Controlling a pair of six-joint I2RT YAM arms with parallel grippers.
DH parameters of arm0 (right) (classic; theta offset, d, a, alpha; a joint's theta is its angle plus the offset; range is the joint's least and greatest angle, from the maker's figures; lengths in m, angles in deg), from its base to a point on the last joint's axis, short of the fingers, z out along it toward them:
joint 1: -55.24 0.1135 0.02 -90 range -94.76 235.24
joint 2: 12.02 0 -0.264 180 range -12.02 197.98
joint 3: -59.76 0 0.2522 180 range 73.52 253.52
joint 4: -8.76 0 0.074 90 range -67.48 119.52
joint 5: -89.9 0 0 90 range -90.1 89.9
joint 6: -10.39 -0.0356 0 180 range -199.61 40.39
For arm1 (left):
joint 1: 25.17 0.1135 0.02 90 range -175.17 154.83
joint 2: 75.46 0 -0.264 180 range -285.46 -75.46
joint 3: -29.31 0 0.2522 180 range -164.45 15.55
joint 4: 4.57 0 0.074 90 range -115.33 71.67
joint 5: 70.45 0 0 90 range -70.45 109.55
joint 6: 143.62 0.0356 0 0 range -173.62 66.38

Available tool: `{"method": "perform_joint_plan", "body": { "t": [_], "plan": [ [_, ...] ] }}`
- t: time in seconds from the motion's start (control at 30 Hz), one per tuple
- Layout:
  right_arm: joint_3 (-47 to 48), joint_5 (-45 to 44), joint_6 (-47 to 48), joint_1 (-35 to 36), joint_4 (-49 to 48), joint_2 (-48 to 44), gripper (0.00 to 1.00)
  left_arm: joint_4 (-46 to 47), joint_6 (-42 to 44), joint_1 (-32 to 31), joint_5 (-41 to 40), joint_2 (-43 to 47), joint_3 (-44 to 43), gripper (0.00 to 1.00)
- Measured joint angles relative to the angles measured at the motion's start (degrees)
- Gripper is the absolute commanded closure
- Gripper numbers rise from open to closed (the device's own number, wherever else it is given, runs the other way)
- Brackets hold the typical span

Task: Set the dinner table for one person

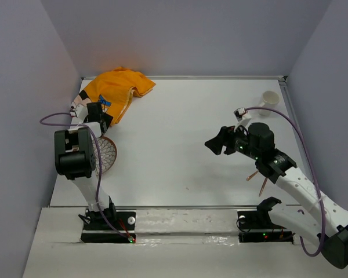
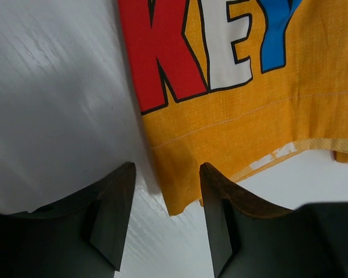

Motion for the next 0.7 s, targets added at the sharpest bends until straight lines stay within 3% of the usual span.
{"method": "perform_joint_plan", "body": {
  "t": [0.17, 0.27, 0.3, 0.33, 0.37, 0.7],
  "plan": [
    [0.0, 0.5, -0.2, 0.0, -0.4, 1.5, 0.27, 1.9, -0.6, -0.1, 1.4, -1.4, -0.5, 0.5],
    [0.0, 0.8, -0.2, 0.0, -1.4, 2.7, 0.27, 3.4, -1.4, -0.1, 2.4, -2.6, -0.8, 0.71],
    [0.0, 0.9, -0.2, 0.0, -1.6, 3.1, 0.27, 3.7, -1.4, -0.1, 2.6, -3.0, -0.9, 0.88],
    [0.0, 0.9, -0.2, 0.0, -1.8, 3.7, 0.27, 4.1, -1.6, -0.1, 3.0, -3.4, -0.9, 0.97],
    [0.0, 1.0, -0.2, 0.0, -1.9, 4.0, 0.27, 4.4, -1.7, -0.1, 3.3, -3.7, -0.9, 1.0],
    [0.0, 0.7, -0.4, 0.0, -5.1, 10.0, 0.26, 7.0, -1.8, -3.9, 8.1, -2.9, -1.4, 1.0]
  ]
}}
